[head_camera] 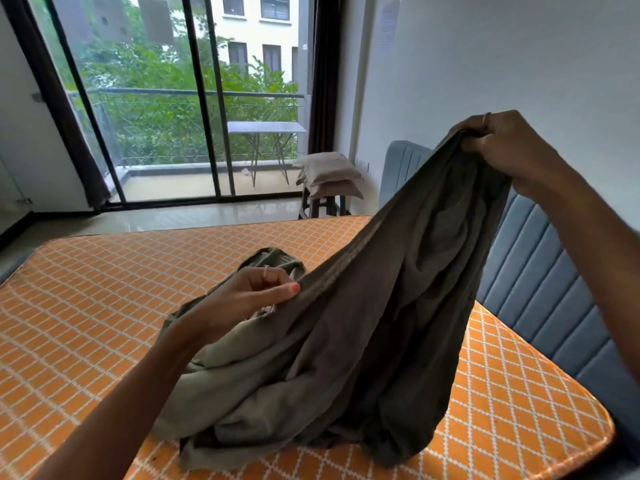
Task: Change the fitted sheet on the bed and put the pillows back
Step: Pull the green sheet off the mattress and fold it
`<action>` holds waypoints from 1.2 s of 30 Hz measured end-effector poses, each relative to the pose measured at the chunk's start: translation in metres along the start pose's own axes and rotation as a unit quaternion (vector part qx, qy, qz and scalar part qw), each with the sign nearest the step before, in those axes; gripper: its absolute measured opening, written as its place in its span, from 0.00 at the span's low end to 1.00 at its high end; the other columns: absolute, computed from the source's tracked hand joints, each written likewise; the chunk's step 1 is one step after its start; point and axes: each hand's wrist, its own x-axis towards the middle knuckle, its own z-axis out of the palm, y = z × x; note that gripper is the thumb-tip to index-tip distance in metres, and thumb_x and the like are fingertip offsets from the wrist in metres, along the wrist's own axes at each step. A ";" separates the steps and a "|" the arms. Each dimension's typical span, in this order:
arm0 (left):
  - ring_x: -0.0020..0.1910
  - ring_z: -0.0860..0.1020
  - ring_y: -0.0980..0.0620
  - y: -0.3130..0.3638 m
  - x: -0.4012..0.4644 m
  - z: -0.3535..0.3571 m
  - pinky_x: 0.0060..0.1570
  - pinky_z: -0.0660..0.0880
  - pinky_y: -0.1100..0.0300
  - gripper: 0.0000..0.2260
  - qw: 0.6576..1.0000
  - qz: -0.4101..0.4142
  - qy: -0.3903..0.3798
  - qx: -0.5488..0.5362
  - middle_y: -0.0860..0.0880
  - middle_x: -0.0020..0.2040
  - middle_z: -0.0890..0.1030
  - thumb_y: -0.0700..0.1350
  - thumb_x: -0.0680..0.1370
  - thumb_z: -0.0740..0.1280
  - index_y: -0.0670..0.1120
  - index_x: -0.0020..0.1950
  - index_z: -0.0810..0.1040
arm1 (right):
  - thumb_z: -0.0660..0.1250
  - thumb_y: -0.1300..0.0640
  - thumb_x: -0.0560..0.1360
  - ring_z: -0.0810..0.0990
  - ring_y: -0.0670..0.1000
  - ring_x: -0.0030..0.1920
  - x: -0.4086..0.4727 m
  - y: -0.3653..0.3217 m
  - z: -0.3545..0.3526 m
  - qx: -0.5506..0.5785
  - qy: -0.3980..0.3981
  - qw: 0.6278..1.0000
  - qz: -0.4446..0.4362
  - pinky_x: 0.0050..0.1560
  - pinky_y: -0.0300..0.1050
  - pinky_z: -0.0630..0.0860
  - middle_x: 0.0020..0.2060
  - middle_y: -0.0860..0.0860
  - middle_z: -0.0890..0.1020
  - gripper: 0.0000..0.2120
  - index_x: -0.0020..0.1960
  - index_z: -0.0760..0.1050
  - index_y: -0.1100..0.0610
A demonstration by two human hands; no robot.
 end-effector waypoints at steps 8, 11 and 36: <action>0.31 0.79 0.41 0.004 -0.004 0.002 0.28 0.70 0.56 0.19 0.739 0.141 0.257 0.606 0.48 0.54 0.72 0.34 0.72 0.68 0.51 0.55 0.67 | 0.62 0.69 0.75 0.79 0.47 0.47 0.006 0.002 0.000 0.005 0.006 1.000 0.005 0.57 0.41 0.73 0.45 0.49 0.81 0.15 0.53 0.79 0.51; 0.31 0.80 0.45 -0.030 -0.014 0.052 0.24 0.74 0.57 0.08 0.730 0.162 0.168 0.642 0.47 0.50 0.77 0.43 0.69 0.63 0.48 0.47 0.76 | 0.62 0.68 0.75 0.78 0.42 0.41 0.008 0.002 0.001 0.007 0.002 1.000 0.007 0.51 0.38 0.73 0.42 0.46 0.80 0.15 0.52 0.79 0.51; 0.43 0.82 0.47 -0.149 -0.021 0.077 0.48 0.72 0.51 0.15 0.823 -0.113 0.116 0.544 0.49 0.42 0.82 0.48 0.72 0.57 0.46 0.35 0.82 | 0.63 0.62 0.73 0.79 0.53 0.55 0.029 0.024 0.001 -0.043 0.039 0.997 0.058 0.61 0.48 0.75 0.51 0.53 0.82 0.14 0.54 0.80 0.49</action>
